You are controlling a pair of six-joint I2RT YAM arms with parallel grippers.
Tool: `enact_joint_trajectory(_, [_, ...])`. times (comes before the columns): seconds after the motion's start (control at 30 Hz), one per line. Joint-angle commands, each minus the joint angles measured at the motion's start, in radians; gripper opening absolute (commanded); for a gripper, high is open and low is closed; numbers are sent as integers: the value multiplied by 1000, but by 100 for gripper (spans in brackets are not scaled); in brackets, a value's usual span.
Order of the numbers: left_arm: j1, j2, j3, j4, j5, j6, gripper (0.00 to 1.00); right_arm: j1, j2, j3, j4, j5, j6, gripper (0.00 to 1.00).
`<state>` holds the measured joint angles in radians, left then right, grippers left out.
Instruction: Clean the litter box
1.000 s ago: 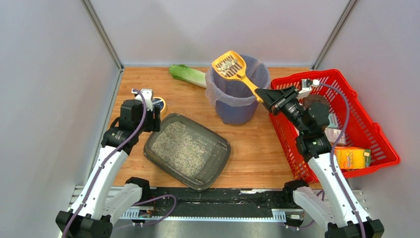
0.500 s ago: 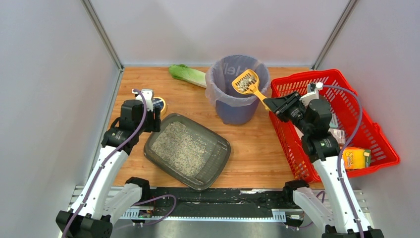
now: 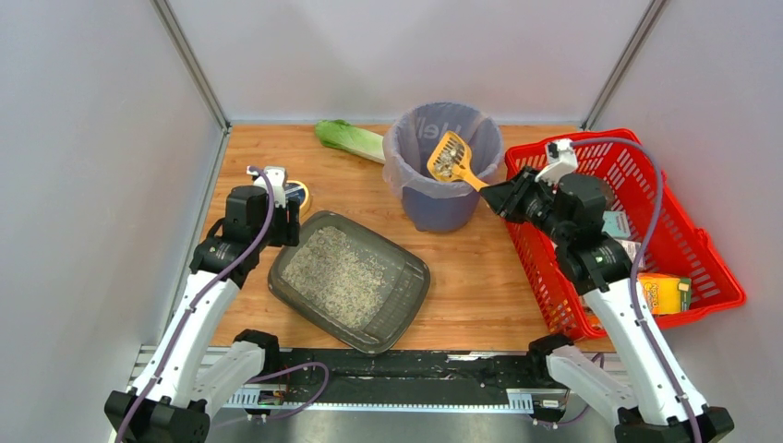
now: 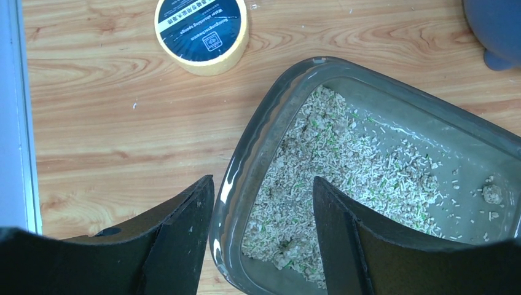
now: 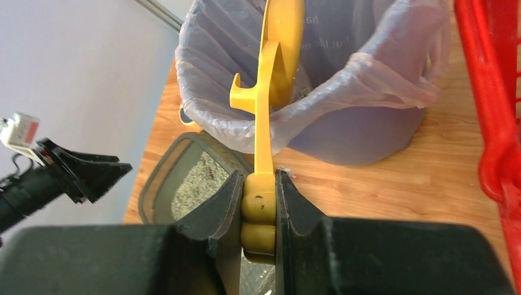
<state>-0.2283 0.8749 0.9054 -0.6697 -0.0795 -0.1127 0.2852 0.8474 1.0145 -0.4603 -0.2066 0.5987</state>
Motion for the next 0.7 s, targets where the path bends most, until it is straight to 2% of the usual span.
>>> enact_joint_trajectory(0.0, [-3, 4, 0, 19, 7, 16, 68, 104, 44, 67, -49, 188, -152, 0])
enact_joint_trajectory(0.1, [-3, 4, 0, 21, 7, 18, 68, 166, 53, 75, -43, 309, -177, 0])
enact_joint_trajectory(0.2, [-3, 10, 0, 21, 11, 18, 68, 215, 56, 76, -26, 351, -210, 0])
enact_joint_trajectory(0.53, [-3, -1, -3, 22, 17, 16, 68, 282, 59, 121, -47, 366, -318, 0])
enact_joint_trajectory(0.67, [-3, -5, -7, 27, 11, 19, 68, 315, 56, 131, -54, 361, -427, 0])
